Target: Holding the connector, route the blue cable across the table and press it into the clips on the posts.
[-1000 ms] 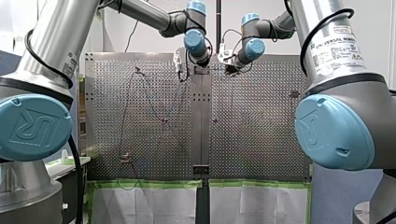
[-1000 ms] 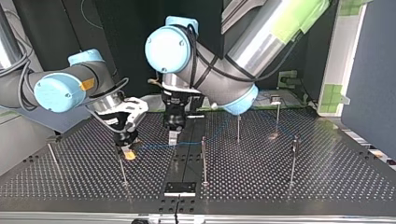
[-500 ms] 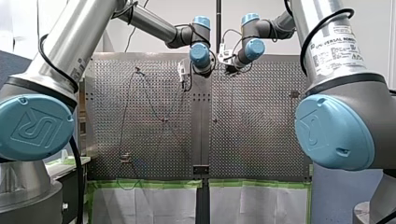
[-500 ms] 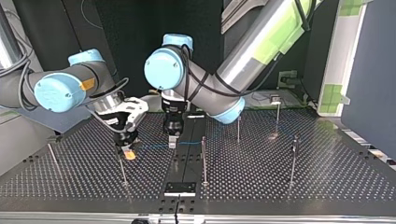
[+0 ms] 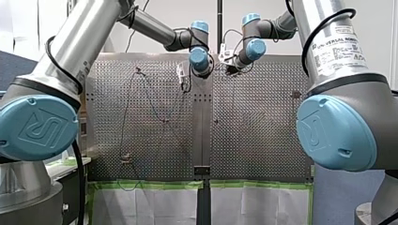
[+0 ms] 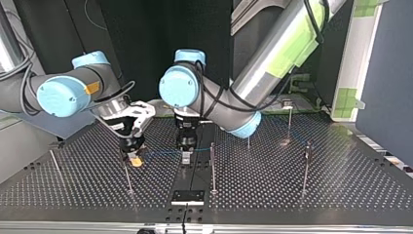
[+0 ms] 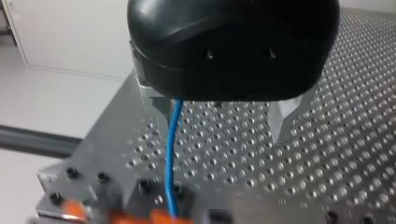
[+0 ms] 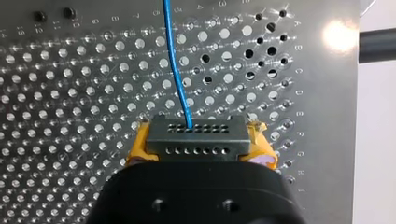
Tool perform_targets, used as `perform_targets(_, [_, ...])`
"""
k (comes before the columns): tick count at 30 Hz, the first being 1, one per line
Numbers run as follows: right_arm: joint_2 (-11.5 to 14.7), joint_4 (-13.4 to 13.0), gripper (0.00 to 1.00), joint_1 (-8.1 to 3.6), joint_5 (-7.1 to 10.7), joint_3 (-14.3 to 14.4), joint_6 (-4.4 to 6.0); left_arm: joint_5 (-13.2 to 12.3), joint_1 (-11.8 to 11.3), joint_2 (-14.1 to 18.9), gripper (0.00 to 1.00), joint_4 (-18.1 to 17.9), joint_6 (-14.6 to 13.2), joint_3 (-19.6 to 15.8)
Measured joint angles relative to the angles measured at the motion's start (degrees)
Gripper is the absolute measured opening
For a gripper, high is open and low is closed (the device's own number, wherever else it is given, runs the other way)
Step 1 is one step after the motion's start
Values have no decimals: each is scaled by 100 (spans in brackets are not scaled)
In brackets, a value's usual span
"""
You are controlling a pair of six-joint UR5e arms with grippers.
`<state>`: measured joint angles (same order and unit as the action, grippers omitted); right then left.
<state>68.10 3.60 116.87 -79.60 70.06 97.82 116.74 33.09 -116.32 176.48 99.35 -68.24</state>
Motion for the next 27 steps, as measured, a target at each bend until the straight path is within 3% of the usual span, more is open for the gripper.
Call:
perform_targets(8, [0,3,0,7,4,-4,2,-131,-155,-222,100,119,2,394])
perform_targets(17, [-2,8,0,7,4,-3,8,-77,-123,-395,97,169,-1,548])
perform_targets(18, [-1,8,0,7,5,-4,9,-61,-118,-397,85,162,-2,549])
perform_targets(19, [-2,8,0,7,5,-3,10,-47,-112,-399,66,156,-5,549])
perform_targets(20, [-2,8,0,7,4,-3,10,-32,-106,-400,66,145,-11,549])
perform_targets(21, [-2,8,0,7,4,-3,11,-22,-101,-398,51,137,-15,549])
perform_targets(22, [-2,8,0,7,5,-3,11,-11,-98,-398,31,131,-19,550])
perform_targets(23, [-2,9,0,7,4,-3,11,2,-94,-398,31,125,-24,550])
perform_targets(25, [-2,8,0,7,5,-3,11,32,-89,-399,0,120,-28,551])
perform_targets(27, [-2,10,0,6,5,-2,11,99,-80,-400,0,119,-27,551])
